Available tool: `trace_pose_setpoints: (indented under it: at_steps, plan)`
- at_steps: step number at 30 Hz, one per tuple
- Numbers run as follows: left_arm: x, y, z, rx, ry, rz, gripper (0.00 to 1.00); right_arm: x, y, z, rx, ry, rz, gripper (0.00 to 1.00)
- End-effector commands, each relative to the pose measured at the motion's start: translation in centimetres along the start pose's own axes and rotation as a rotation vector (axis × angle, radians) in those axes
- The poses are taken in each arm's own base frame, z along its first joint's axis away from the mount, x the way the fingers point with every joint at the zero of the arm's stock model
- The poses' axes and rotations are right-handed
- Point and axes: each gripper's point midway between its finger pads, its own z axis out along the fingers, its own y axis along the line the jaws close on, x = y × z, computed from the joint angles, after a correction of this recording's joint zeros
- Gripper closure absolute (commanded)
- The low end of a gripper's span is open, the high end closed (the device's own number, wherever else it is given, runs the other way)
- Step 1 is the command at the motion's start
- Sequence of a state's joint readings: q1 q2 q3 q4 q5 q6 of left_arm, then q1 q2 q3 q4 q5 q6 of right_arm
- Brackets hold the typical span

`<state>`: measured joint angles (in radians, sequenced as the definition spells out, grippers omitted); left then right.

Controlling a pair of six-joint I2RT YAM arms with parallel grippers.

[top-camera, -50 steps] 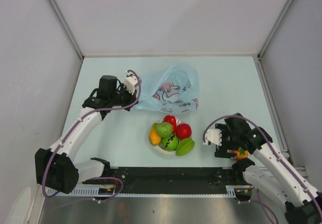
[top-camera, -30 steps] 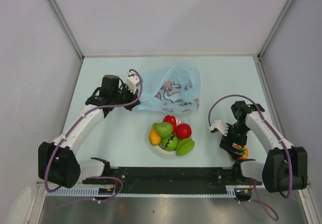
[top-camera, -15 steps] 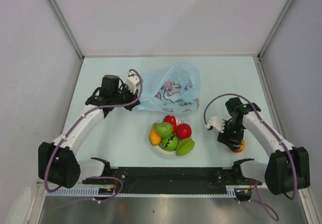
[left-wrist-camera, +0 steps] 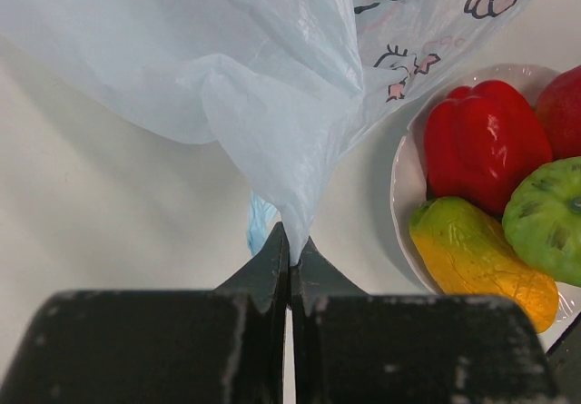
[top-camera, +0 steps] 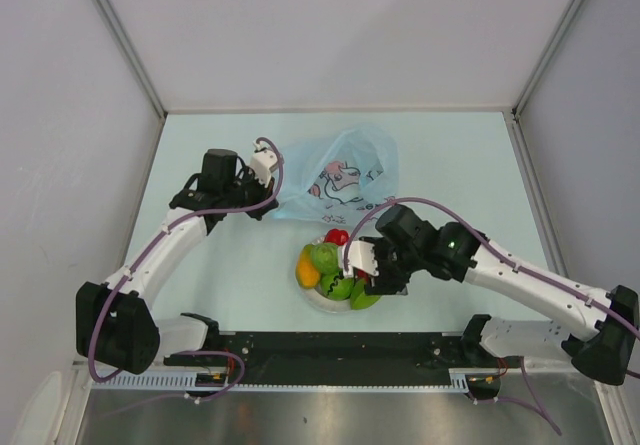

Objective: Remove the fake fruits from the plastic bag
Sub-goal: Place the fake fruit on the plate.

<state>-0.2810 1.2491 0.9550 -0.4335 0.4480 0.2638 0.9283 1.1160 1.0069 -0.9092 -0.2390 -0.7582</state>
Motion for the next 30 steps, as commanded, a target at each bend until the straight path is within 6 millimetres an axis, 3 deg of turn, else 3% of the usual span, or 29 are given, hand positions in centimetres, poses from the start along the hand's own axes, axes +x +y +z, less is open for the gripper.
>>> trace_pose_setpoints:
  at_steps: [1, 14, 30]
  plan:
    - [-1.8, 0.2, -1.0, -0.015, -0.048, 0.032, 1.00, -5.3, -1.6, -0.3, 0.106, -0.164, -0.009, 0.43]
    - [-1.3, 0.0, -1.6, -0.025, -0.056, 0.041, 1.00, -7.8, 0.4, 2.2, 0.029, -0.189, -0.127, 0.39]
    - [-1.0, -0.1, -1.8, -0.028, -0.061, 0.042, 1.00, -7.1, 0.5, 3.4, 0.020, -0.143, -0.118, 0.27]
